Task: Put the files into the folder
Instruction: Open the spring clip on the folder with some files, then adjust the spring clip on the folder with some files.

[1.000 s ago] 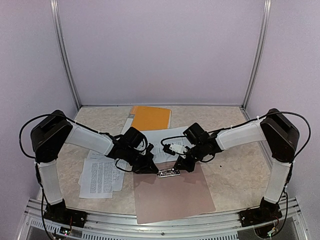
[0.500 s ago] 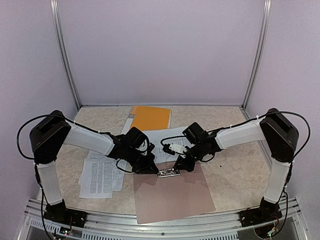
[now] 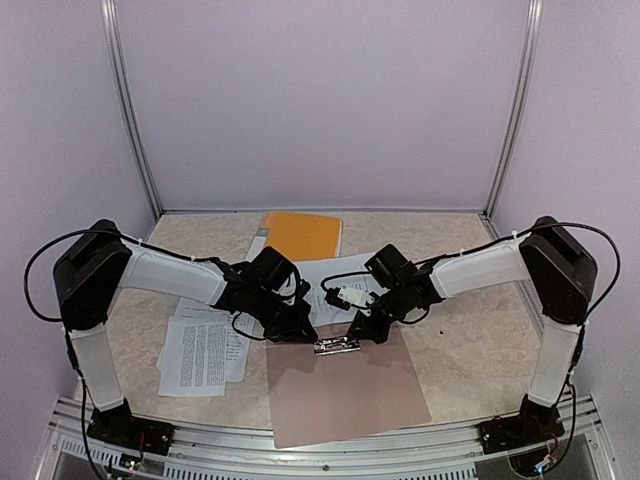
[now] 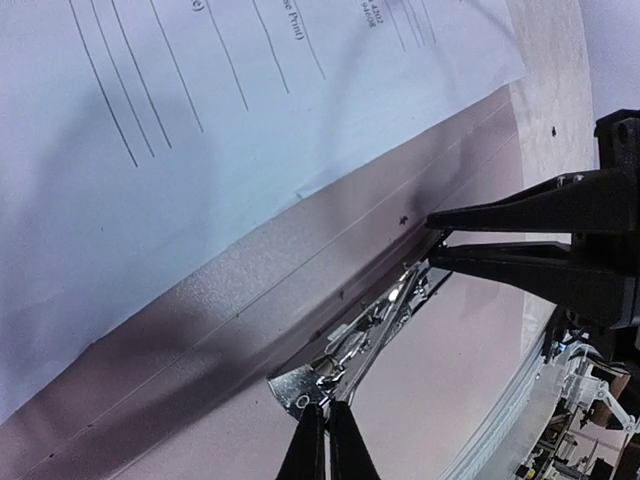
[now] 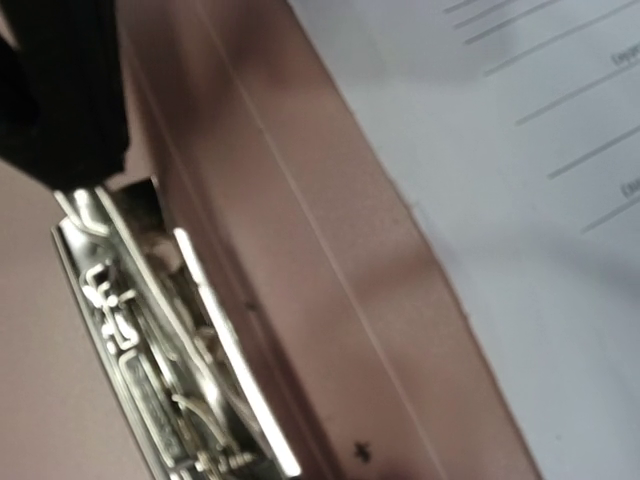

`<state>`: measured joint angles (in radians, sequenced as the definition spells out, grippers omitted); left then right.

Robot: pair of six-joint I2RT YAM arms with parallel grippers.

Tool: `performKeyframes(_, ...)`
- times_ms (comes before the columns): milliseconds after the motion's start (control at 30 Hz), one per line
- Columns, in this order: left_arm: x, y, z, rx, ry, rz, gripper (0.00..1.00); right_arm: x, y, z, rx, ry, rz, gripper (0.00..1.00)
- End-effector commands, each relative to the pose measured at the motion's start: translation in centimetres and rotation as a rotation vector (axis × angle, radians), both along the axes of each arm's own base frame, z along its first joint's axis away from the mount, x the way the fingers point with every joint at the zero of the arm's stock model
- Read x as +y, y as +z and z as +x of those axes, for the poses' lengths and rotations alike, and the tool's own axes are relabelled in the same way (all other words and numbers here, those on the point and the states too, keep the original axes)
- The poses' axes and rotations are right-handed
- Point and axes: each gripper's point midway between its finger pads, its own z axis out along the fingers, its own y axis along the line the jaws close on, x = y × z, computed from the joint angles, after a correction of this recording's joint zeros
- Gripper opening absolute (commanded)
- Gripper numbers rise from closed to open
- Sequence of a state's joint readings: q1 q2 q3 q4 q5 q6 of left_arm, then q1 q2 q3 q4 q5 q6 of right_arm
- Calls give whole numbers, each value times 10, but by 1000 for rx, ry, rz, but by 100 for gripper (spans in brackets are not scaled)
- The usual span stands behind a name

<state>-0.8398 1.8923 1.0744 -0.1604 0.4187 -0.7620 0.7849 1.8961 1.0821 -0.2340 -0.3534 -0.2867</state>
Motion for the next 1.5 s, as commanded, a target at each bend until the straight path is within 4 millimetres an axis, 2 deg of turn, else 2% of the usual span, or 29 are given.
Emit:
performKeyframes(0,1,-1,-25,52,-75,47,0,-28,-49,-15,57,-45,-161,10)
performKeyframes(200,-12,27,-6,-12,-70,3,0,-14,-10,-7,-11,-24,-61,31)
performKeyframes(367,-19,43,1,-41,-60,-34,1,-7,19,0,-73,-27,1,50)
performKeyframes(467,-20,56,5,-73,-49,-68,4,-5,32,-1,-93,-28,47,61)
performKeyframes(533,-20,65,9,-96,-43,-88,8,-5,40,-4,-99,-29,72,64)
performKeyframes(767,-15,92,19,-155,-8,-156,30,-2,54,-13,-76,-48,143,65)
performKeyframes(933,9,87,17,-162,41,-125,47,18,61,-16,-103,-110,180,66)
performKeyframes(1067,35,81,12,-163,102,-82,56,39,59,-20,-131,-139,161,68)
performKeyframes(1167,54,75,8,-165,143,-39,59,52,55,-23,-143,-137,134,68)
performKeyframes(1333,77,70,8,-165,194,-12,60,61,42,-20,-176,-147,48,67)
performKeyframes(1467,89,65,8,-159,226,5,61,66,41,-14,-192,-158,19,61)
